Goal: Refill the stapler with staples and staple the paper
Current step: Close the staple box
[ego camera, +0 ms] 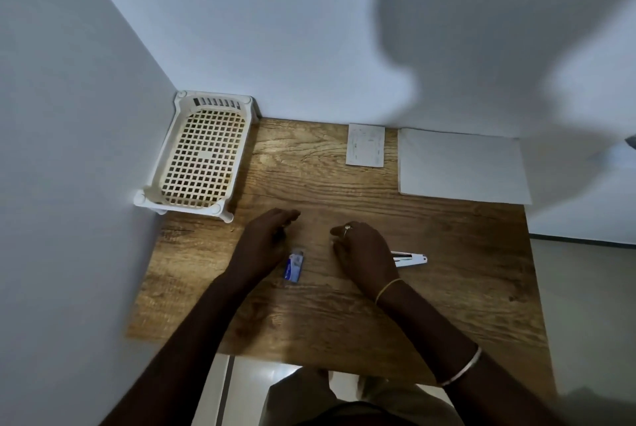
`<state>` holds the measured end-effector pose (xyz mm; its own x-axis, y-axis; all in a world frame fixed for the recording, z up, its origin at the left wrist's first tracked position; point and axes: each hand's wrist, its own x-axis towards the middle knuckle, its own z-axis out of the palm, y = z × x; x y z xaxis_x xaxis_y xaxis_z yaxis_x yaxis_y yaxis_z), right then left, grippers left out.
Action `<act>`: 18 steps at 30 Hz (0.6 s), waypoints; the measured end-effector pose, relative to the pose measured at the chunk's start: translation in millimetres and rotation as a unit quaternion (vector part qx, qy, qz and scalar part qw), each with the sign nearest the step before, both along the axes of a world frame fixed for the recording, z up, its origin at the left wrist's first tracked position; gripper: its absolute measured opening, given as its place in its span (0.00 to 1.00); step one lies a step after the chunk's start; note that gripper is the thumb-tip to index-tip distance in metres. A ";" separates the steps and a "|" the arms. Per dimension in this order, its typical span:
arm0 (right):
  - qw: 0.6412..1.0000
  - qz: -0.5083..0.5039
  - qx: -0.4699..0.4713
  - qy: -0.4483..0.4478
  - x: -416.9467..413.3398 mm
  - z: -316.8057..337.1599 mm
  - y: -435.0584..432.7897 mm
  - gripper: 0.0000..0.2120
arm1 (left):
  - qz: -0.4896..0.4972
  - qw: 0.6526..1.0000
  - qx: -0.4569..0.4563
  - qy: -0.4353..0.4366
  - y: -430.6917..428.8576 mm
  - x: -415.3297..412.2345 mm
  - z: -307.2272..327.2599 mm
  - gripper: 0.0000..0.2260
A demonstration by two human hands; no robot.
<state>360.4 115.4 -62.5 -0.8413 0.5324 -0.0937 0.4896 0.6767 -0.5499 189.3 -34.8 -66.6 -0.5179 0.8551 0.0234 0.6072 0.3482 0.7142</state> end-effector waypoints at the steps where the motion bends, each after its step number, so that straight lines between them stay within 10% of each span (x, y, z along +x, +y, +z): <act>1: 1.000 -0.001 -0.014 -0.001 1.7 -3.1 -8.4 0.13 | 0.007 1.000 -0.002 -0.011 -10.8 1.9 -0.4 0.25; 18: 0.991 -0.070 -0.110 -0.001 -15.0 -17.7 -63.9 0.08 | -0.090 0.987 -0.127 -0.027 -51.2 5.5 -22.1 0.33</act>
